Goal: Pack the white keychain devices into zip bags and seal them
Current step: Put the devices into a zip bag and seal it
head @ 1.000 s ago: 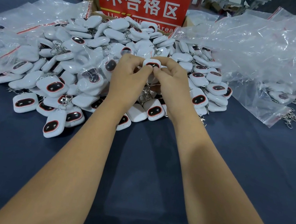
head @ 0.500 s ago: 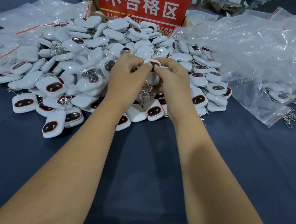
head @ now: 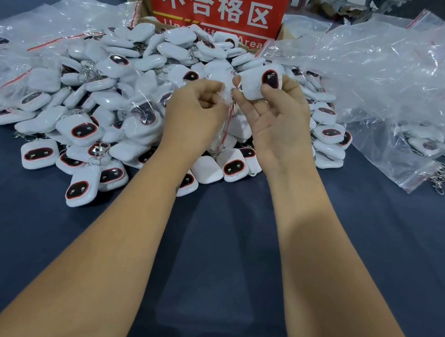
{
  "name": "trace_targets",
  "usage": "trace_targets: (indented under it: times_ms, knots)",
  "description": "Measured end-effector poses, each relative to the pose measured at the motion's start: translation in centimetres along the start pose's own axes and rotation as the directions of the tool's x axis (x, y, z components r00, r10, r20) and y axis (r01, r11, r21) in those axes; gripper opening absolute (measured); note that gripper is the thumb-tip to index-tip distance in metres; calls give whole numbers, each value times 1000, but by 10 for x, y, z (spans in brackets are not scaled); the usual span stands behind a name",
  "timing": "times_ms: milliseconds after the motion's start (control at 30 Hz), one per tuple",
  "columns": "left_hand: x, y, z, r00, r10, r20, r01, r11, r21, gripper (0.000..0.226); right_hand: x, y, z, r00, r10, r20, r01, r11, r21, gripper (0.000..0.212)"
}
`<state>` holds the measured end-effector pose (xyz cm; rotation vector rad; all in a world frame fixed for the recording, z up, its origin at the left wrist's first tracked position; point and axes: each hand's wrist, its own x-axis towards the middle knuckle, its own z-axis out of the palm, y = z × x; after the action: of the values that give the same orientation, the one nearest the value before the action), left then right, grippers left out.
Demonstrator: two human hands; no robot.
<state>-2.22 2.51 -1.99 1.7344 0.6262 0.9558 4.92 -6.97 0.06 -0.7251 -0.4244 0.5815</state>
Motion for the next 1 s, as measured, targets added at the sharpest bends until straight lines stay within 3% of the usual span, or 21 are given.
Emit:
trace_targets:
  times_ms: [133,333,433,600,700,867,1000]
  knots:
    - [-2,2,0,998,-15,-64,10,997,-78,17,0,7,1,998,29,-52,-35,991,-130,25]
    - [-3,6,-4,991,-63,-115,25,951,-308,22,3,13,-1,995,9,-96,-45,924,-380,18]
    - [-4,5,-5,994,-53,-98,19,947,-322,21,4,12,-1,997,-20,-73,-8,930,-368,17]
    - [-2,3,-3,997,-47,-69,28,967,-255,19,2,9,0,999,0,-49,-7,989,-145,21]
    - [-3,4,-4,996,-66,-64,43,952,-302,19,2,12,2,999,21,-29,-25,985,-171,21]
    - [-3,7,-4,986,-65,-156,22,964,-267,14,2,17,-2,998,-45,-53,17,894,-449,19]
    - [-4,12,-3,981,34,-189,-73,977,-200,12,0,18,-4,996,-94,3,75,766,-639,19]
